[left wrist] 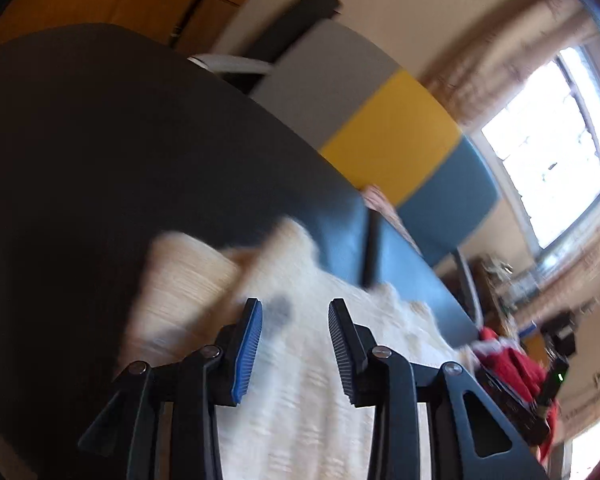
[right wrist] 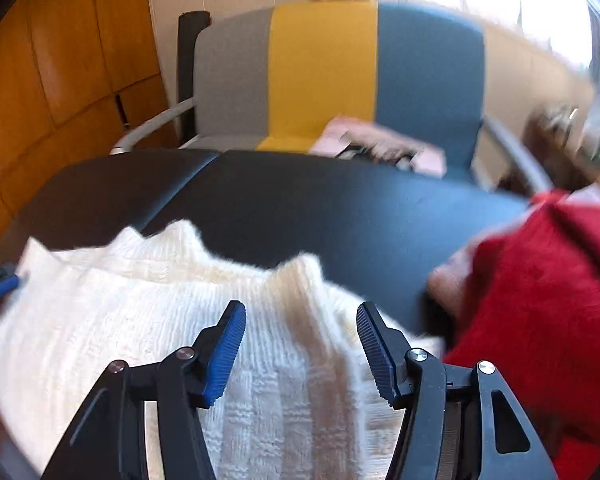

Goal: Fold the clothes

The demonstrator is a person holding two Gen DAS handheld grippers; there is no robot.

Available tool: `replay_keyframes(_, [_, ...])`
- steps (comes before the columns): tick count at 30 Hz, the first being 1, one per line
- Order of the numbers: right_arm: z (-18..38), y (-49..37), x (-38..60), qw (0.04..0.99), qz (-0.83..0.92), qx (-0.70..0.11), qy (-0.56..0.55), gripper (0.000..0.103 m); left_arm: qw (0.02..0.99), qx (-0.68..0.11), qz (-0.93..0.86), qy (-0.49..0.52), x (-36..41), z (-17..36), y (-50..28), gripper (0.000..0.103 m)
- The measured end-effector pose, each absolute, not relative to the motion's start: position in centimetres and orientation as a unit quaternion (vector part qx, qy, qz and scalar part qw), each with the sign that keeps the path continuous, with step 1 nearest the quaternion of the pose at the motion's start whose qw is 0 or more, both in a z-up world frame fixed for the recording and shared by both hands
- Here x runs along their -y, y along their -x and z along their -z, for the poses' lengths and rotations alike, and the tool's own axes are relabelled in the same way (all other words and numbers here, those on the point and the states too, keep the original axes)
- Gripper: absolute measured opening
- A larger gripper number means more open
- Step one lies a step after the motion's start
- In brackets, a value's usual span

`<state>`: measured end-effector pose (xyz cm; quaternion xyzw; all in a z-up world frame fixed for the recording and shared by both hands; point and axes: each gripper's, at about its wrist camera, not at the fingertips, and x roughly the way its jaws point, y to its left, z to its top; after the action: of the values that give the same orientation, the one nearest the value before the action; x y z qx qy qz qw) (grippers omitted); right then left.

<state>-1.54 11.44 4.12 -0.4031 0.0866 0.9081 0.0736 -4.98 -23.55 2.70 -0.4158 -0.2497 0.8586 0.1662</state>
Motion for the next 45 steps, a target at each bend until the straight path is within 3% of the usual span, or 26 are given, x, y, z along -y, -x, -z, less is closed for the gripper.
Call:
replay_keyframes(3, [-2.6,2.7,-12.3,0.068,-0.894,-0.071,0.438,0.058,0.122,0.216,-0.866,0.434,23.9,-2.6,6.8,0.036])
replay_keyframes(4, [-2.5,2.9,-12.3,0.061,-0.893,-0.074,0.44,0.053,0.127,0.207,-0.863,0.443,23.8,-2.4,7.2,0.036])
replay_keyframes(5, [-2.3,3.0,-12.2,0.055,-0.894,-0.073,0.438,0.041,0.132,0.193,-0.862,0.45,23.5,-2.2,7.5,0.039])
replay_keyframes(6, [-2.1,3.2,-12.1,0.049,-0.896,-0.071,0.436,0.036,0.137,0.179,-0.86,0.458,23.1,-2.0,7.9,0.043])
replay_keyframes(8, [-2.1,3.0,-11.7,0.049,-0.9,-0.05,0.431,0.007,0.14,0.147,-0.862,0.464,22.4,-1.7,8.3,0.043])
replay_keyframes(13, [-2.2,3.0,-10.3,0.049,-0.906,-0.022,0.419,0.007,0.168,0.061,-0.872,0.455,19.8,-1.7,7.8,0.043])
replay_keyframes(15, [-2.7,2.8,-9.6,0.05,-0.909,-0.018,0.413,0.007,0.186,0.059,-0.87,0.452,19.6,-1.9,7.5,0.017])
replay_keyframes(17, [-3.8,2.2,-9.4,0.049,-0.913,-0.021,0.404,0.007,0.204,0.072,-0.863,0.456,20.3,-2.2,7.2,0.007])
replay_keyframes(26, [-9.9,0.8,-10.4,0.072,-0.947,-0.091,0.298,0.006,0.198,0.15,-0.904,0.348,23.7,-7.5,5.7,0.005])
replay_keyframes(35, [0.2,5.6,-13.7,0.124,-0.892,-0.173,0.398,0.006,0.137,0.099,-0.891,0.421,20.7,-1.1,11.4,0.007])
replay_keyframes(38, [-0.1,5.7,-13.7,0.138,-0.892,-0.17,0.395,0.014,0.126,0.109,-0.888,0.428,20.9,-0.5,11.4,0.013])
replay_keyframes(42, [-0.1,5.5,-13.9,0.131,-0.893,-0.181,0.391,0.02,0.14,0.166,-0.873,0.438,23.2,-0.9,10.1,0.015])
replay_keyframes(45, [-0.6,4.6,-14.5,0.143,-0.895,-0.196,0.375,0.031,0.144,0.24,-0.861,0.424,26.1,-1.4,8.3,0.015])
